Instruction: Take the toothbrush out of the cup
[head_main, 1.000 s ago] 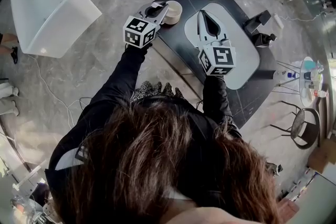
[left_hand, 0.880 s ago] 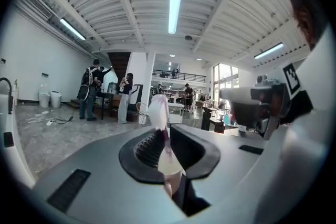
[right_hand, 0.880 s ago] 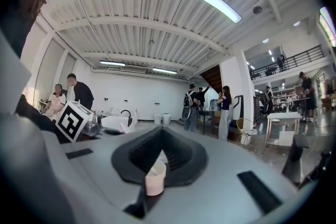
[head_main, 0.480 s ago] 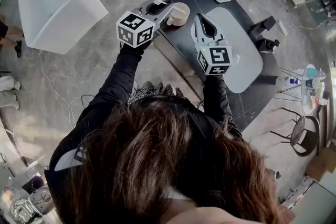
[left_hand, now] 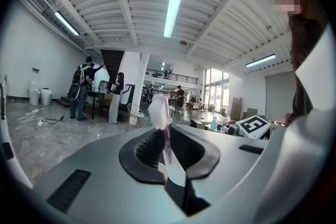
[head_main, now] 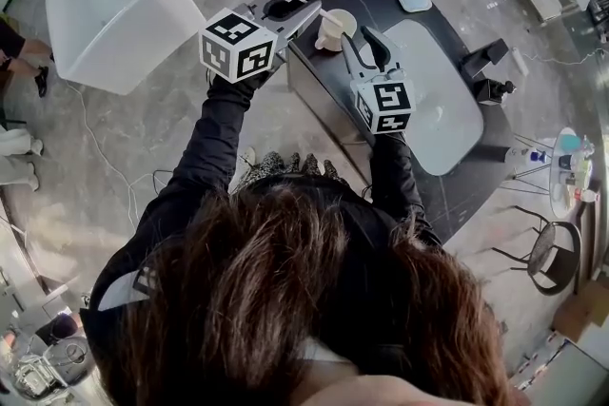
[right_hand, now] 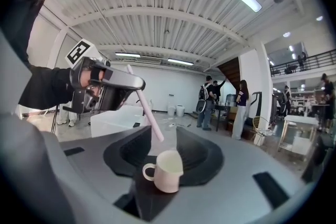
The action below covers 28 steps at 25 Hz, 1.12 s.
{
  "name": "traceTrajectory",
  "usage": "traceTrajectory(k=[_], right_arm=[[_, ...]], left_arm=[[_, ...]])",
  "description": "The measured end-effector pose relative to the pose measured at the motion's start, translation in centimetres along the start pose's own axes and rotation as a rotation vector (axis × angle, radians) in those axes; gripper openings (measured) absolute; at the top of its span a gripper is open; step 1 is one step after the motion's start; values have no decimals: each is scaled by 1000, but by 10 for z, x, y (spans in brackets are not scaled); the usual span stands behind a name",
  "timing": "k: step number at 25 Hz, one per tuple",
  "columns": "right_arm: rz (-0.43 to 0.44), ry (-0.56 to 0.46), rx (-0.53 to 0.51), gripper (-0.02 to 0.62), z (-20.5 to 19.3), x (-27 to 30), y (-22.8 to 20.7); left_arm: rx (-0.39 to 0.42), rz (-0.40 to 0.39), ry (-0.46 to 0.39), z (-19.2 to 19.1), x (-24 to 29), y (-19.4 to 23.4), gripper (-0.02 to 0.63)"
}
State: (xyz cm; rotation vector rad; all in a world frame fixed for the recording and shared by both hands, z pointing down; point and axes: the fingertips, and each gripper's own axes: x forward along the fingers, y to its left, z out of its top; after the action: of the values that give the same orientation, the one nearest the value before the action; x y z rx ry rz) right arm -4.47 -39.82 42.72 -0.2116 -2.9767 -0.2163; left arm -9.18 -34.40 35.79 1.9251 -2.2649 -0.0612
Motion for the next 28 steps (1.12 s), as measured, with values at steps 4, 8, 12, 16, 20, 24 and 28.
traceTrajectory(k=[4, 8, 12, 16, 20, 24, 28], right_arm=[[29, 12, -17, 147, -1, 6, 10], [38, 11, -21, 147, 0, 10, 16], [40, -6, -28, 147, 6, 14, 16], [44, -13, -43, 146, 9, 18, 18], [52, -20, -52, 140, 10, 19, 21], [47, -7, -74, 94, 7, 20, 21], [58, 1, -103, 80, 5, 21, 25]], left_arm=[[21, -21, 37, 7, -3, -8, 37], [39, -46, 40, 18, -6, -19, 37], [62, -65, 64, 23, -4, -29, 37], [66, -86, 78, 23, -1, -34, 37], [73, -97, 95, 21, 0, -37, 37], [71, -110, 95, 20, 1, -39, 37], [62, -116, 90, 20, 3, -39, 37]])
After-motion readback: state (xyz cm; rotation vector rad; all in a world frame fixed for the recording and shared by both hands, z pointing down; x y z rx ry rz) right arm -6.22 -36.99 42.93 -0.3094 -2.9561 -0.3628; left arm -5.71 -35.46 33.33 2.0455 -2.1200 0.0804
